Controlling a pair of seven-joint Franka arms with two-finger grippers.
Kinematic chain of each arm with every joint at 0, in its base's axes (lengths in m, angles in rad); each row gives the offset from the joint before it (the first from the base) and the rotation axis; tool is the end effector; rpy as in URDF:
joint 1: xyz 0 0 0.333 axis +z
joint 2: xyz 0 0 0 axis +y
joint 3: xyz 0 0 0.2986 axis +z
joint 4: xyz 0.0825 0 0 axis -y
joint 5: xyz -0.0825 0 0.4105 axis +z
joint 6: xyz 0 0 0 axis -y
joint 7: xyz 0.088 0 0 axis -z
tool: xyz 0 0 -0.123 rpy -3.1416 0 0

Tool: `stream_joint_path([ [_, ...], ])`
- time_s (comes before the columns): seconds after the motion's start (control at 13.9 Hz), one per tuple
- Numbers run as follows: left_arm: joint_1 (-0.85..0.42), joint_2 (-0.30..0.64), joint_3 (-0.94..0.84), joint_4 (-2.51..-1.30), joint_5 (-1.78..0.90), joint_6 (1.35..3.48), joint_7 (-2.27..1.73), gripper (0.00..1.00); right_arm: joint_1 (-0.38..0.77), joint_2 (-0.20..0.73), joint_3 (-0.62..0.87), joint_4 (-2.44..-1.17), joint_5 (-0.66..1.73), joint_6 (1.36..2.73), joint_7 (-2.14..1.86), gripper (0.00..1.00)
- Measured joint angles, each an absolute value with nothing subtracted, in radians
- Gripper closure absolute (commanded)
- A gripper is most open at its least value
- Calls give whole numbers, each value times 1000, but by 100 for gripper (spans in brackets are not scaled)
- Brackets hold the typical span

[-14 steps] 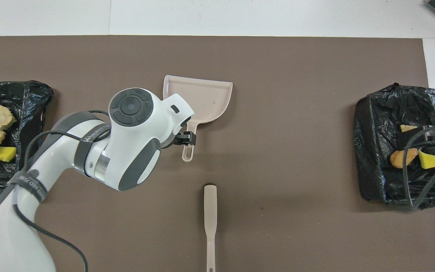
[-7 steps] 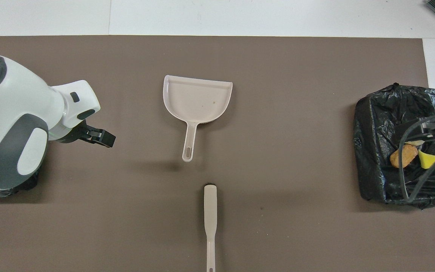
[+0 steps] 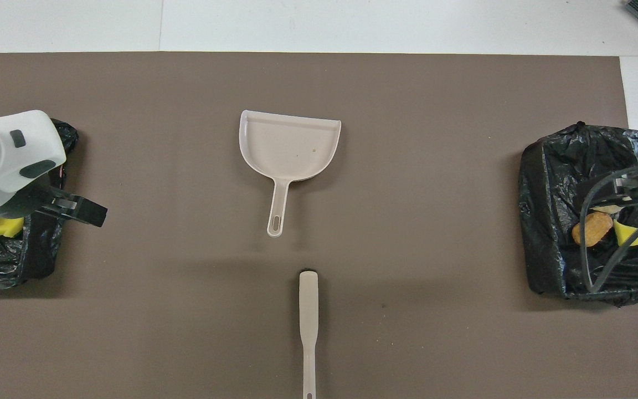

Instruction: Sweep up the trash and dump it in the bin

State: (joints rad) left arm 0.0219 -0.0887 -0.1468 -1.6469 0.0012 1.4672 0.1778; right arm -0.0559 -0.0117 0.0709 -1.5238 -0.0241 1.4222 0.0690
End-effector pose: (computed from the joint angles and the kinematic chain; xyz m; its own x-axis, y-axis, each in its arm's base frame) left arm 0.5373 -0.0704 0.5944 0.9507 -0.2957 -0.0929 -0.2968 -0.9549 0.0023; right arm 0.5605 0.0054 0.6086 0.9945 -0.0577 -0.0878 -0.0551 -0.9980 0.0310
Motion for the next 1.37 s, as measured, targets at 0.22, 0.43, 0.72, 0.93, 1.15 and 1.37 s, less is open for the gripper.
stream_joint_path([
  [0.22, 22, -141, -139, -1644, 1, 1422, 178, 0, -57, -14, 71, -1528, -24, 1422, 69, 0],
  [0.43, 22, -146, -139, -1644, 1, 1419, 176, 0, -58, -14, 70, -1529, -20, 1422, 69, 0],
  [0.72, 31, -146, -137, -1644, -1, 1446, 167, 0, -59, -14, 69, -1530, -18, 1422, 69, 0],
  [0.93, 49, -146, -135, -1645, -12, 1465, 99, 0, -59, -15, 69, -1532, -18, 1422, 69, 0],
  [1.15, 51, -146, -135, -1644, -26, 1476, 60, 0, -59, -17, 69, -1533, -18, 1422, 69, 0],
  [1.37, 57, -146, -134, -1644, -31, 1479, 39, 0, -59, -18, 69, -1533, -18, 1422, 69, 0],
])
